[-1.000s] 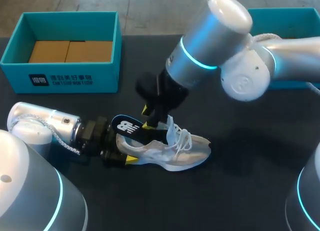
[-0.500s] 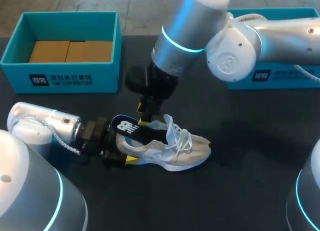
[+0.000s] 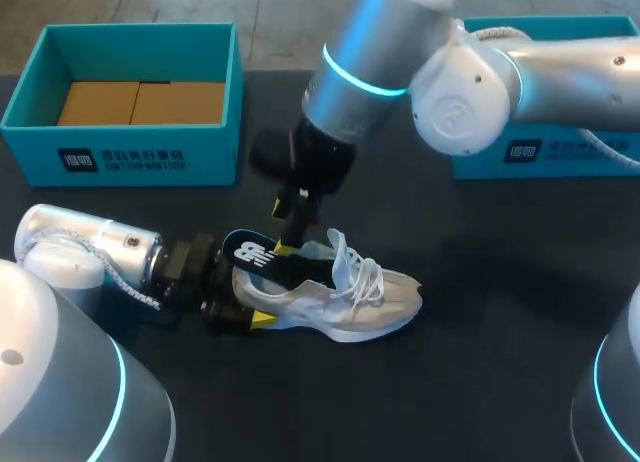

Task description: Take the shoe out of the shoebox, open the shoe tongue, remove and reinsert the insole, then place the shoe into the shoebox

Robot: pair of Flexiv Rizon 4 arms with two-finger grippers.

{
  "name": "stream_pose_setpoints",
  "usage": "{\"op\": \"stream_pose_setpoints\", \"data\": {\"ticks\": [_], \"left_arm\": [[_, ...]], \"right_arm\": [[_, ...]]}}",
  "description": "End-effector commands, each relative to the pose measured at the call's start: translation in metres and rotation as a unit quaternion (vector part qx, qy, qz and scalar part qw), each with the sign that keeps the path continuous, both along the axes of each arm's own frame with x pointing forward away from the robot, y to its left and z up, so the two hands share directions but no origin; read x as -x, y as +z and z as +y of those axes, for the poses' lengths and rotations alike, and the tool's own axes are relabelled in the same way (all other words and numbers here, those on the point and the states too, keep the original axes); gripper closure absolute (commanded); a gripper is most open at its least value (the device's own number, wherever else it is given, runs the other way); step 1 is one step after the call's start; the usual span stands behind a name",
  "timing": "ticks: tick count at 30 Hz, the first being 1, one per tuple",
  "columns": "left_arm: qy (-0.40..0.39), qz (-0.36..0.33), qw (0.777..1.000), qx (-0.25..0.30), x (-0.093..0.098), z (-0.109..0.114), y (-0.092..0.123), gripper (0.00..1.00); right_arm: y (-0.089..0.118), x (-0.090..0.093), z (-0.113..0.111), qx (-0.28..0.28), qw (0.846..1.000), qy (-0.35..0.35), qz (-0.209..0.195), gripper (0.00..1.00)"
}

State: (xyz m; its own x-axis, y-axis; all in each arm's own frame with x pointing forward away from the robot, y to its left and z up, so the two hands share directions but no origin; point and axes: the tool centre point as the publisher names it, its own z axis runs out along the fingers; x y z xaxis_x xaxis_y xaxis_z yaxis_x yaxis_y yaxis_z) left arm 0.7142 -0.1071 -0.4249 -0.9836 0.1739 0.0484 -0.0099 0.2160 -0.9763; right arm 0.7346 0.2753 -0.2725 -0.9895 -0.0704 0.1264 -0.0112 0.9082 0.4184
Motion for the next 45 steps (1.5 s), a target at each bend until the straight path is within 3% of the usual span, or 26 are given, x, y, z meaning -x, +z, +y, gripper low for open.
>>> {"op": "stream_pose_setpoints", "data": {"ticks": [1,4,5,6,8,30,36,38,39,45], "left_arm": [[0.001,0.000,1.000,0.000,-0.001,0.001,-0.004,1.00],[0.001,0.000,1.000,0.000,-0.001,0.001,-0.004,1.00],[0.001,0.000,1.000,0.000,-0.001,0.001,-0.004,1.00],[0.001,0.000,1.000,0.000,-0.001,0.001,-0.004,1.00],[0.001,0.000,1.000,0.000,-0.001,0.001,-0.004,1.00],[0.001,0.000,1.000,0.000,-0.001,0.001,-0.004,1.00],[0.001,0.000,1.000,0.000,-0.001,0.001,-0.004,1.00],[0.001,0.000,1.000,0.000,-0.001,0.001,-0.004,1.00],[0.001,0.000,1.000,0.000,-0.001,0.001,-0.004,1.00],[0.001,0.000,1.000,0.000,-0.001,0.001,-0.004,1.00]], "right_arm": [[-0.005,-0.015,0.004,-0.005,0.999,0.017,0.037,0.16],[-0.008,-0.020,0.004,-0.007,0.998,0.019,0.054,0.25],[-0.010,-0.021,0.004,-0.009,0.998,0.020,0.059,0.31],[-0.012,-0.022,0.004,-0.010,0.998,0.020,0.062,0.45],[-0.017,-0.023,0.004,-0.016,0.997,0.021,0.068,0.55],[-0.032,-0.019,0.011,-0.019,0.995,0.026,0.094,0.63],[-0.034,-0.022,0.013,-0.021,0.995,0.028,0.098,0.81],[-0.034,-0.022,0.013,-0.021,0.994,0.028,0.099,0.90],[-0.034,-0.023,0.013,-0.021,0.994,0.028,0.099,1.00],[-0.021,-0.025,0.009,-0.010,0.996,0.025,0.089,1.00]]}}
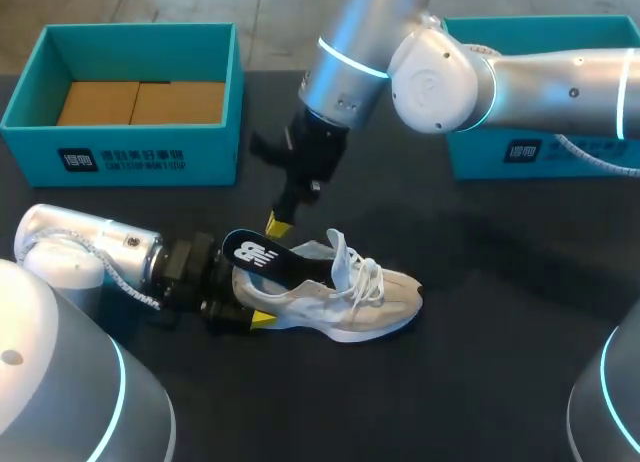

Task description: Take the shoe out of the shoebox, open the shoe tongue, remove and reinsert the insole, then place the shoe into the shoebox

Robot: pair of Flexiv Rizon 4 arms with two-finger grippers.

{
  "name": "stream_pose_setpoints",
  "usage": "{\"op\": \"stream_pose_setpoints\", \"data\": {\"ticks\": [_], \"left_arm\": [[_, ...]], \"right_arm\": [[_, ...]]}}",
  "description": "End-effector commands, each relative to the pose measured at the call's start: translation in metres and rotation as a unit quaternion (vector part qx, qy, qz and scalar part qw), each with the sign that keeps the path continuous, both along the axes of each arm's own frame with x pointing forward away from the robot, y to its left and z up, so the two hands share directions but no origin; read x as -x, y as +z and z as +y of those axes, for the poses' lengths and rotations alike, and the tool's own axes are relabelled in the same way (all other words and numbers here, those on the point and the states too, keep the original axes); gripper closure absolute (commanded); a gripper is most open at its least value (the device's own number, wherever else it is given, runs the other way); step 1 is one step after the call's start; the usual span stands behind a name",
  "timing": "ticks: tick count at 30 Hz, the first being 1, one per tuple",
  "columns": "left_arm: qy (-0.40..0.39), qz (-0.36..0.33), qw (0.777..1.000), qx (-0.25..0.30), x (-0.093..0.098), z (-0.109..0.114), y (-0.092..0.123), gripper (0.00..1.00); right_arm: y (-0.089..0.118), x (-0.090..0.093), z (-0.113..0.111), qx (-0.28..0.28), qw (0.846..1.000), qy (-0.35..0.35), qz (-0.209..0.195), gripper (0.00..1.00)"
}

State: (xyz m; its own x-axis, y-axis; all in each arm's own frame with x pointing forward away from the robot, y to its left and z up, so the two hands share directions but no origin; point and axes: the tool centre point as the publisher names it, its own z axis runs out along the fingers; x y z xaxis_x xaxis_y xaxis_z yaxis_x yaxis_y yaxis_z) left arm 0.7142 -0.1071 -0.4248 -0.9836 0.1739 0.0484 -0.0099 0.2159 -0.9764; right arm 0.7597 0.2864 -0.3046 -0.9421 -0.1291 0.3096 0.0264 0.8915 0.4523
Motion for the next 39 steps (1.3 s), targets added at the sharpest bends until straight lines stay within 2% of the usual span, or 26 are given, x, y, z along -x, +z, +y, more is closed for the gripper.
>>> {"op": "stream_pose_setpoints", "data": {"ticks": [1,11,22,23,24,26,29,39], "left_arm": [[0.001,0.000,1.000,0.000,-0.001,0.001,-0.004,1.00],[0.001,0.000,1.000,0.000,-0.001,0.001,-0.004,1.00],[0.001,0.000,1.000,0.000,-0.001,0.001,-0.004,1.00],[0.001,0.000,1.000,0.000,-0.001,0.001,-0.004,1.00],[0.001,0.000,1.000,0.000,-0.001,0.001,-0.004,1.00],[0.001,0.000,1.000,0.000,-0.001,0.001,-0.004,1.00],[0.001,0.000,1.000,0.000,-0.001,0.001,-0.004,1.00],[0.001,0.000,1.000,0.000,-0.001,0.001,-0.004,1.00]], "right_arm": [[0.014,0.000,-0.003,0.013,1.000,-0.001,-0.011,1.00],[0.049,-0.003,-0.017,0.036,0.998,-0.008,-0.041,1.00],[0.072,-0.008,-0.022,0.034,0.998,0.001,-0.052,1.00],[0.073,-0.009,-0.021,0.036,0.998,0.003,-0.052,0.95],[0.073,-0.009,-0.020,0.036,0.998,0.005,-0.051,0.78],[0.074,-0.009,-0.018,0.035,0.998,0.007,-0.050,0.56],[0.072,-0.008,-0.016,0.033,0.998,0.011,-0.048,0.44],[0.037,-0.012,-0.008,-0.007,1.000,0.028,-0.005,0.50]]}}
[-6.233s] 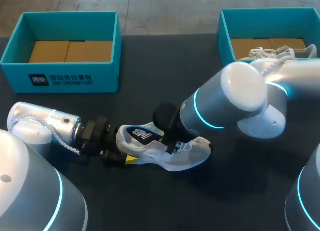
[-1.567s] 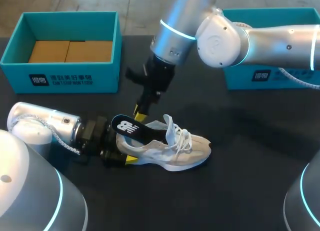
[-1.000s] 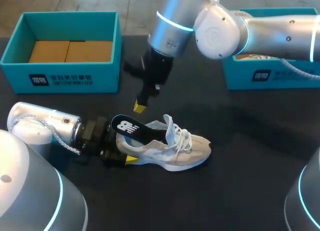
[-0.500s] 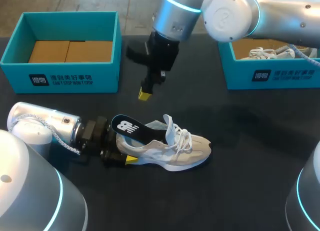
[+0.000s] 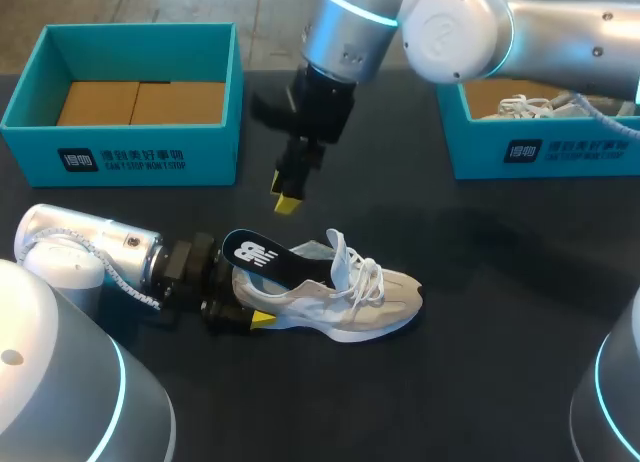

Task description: Take the shoe out of the shoebox, open the shoe tongue, remove and reinsert the insole, then place the shoe into the shoebox

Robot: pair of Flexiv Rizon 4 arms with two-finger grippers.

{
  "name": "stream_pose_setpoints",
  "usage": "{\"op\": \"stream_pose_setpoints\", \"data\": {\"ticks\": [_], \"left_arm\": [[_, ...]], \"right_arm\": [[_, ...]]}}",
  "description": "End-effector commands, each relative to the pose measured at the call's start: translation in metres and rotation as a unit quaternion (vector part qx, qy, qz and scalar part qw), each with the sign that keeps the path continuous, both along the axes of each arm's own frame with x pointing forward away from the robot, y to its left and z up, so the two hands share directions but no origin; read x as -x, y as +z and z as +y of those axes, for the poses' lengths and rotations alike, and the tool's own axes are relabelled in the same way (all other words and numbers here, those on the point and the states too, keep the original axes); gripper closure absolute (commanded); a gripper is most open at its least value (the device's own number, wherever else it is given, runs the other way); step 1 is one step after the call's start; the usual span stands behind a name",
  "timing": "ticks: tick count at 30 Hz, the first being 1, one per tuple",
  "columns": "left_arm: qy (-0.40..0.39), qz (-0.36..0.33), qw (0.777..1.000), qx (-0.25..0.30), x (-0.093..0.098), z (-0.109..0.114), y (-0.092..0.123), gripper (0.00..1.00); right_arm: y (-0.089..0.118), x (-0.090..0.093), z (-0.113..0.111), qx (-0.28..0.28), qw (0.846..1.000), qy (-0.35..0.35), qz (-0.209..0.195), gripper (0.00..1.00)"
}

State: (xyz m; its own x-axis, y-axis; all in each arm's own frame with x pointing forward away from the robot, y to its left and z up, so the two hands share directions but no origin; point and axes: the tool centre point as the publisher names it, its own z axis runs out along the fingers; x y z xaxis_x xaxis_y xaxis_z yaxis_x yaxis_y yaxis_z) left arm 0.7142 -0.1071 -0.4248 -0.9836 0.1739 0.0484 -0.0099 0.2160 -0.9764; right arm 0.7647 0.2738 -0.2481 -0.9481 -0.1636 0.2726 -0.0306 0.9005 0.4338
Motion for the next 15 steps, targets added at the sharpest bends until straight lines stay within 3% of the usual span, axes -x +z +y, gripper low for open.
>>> {"op": "stream_pose_setpoints", "data": {"ticks": [1,15], "left_arm": [[0.001,0.000,1.000,0.000,-0.001,0.001,-0.004,1.00],[0.001,0.000,1.000,0.000,-0.001,0.001,-0.004,1.00]], "right_arm": [[-0.022,-0.007,0.005,-0.018,1.000,0.006,0.019,0.50],[-0.046,-0.004,0.012,-0.042,0.998,0.011,0.046,0.51]]}}
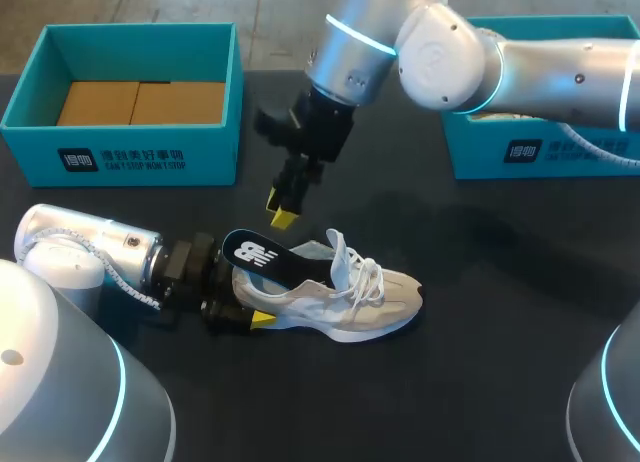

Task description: Take the shoe out of the shoebox, open the shoe tongue, remove and reinsert the insole, then place the shoe into the shoebox

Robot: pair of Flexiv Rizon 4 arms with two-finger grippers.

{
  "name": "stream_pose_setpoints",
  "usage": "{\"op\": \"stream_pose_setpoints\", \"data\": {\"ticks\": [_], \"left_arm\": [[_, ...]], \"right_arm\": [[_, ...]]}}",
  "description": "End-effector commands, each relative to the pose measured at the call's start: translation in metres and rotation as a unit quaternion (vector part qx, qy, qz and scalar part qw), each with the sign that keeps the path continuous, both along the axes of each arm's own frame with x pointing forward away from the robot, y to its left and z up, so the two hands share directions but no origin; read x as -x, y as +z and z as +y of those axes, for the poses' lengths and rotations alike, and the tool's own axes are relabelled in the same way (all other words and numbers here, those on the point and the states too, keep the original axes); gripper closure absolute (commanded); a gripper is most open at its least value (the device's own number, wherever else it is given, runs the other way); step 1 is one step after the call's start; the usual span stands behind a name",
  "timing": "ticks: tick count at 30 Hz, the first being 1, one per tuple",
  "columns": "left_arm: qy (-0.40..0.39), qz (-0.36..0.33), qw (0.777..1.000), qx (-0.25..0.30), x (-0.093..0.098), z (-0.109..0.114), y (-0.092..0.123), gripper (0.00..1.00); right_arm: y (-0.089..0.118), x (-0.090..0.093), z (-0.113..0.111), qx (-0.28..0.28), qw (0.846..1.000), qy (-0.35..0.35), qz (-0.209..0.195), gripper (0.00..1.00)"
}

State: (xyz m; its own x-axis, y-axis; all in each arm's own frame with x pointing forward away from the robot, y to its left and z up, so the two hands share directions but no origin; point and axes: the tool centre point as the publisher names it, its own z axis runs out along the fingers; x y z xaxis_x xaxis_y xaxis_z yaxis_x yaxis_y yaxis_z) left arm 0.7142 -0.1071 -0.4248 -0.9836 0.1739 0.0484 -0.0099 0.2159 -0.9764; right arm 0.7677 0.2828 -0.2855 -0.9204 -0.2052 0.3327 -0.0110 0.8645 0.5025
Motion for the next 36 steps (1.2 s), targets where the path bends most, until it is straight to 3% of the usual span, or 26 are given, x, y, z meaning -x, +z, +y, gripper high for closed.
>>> {"op": "stream_pose_setpoints", "data": {"ticks": [1,26,36], "left_arm": [[0.001,0.000,1.000,0.000,-0.001,0.001,-0.004,1.00],[0.001,0.000,1.000,0.000,-0.001,0.001,-0.004,1.00],[0.001,0.000,1.000,0.000,-0.001,0.001,-0.004,1.00]], "right_arm": [[-0.010,-0.001,0.004,-0.006,1.000,0.002,0.009,0.51],[-0.029,0.017,0.019,-0.042,0.998,0.032,0.040,0.56],[-0.038,0.021,0.026,-0.038,0.994,0.037,0.096,0.67]]}}
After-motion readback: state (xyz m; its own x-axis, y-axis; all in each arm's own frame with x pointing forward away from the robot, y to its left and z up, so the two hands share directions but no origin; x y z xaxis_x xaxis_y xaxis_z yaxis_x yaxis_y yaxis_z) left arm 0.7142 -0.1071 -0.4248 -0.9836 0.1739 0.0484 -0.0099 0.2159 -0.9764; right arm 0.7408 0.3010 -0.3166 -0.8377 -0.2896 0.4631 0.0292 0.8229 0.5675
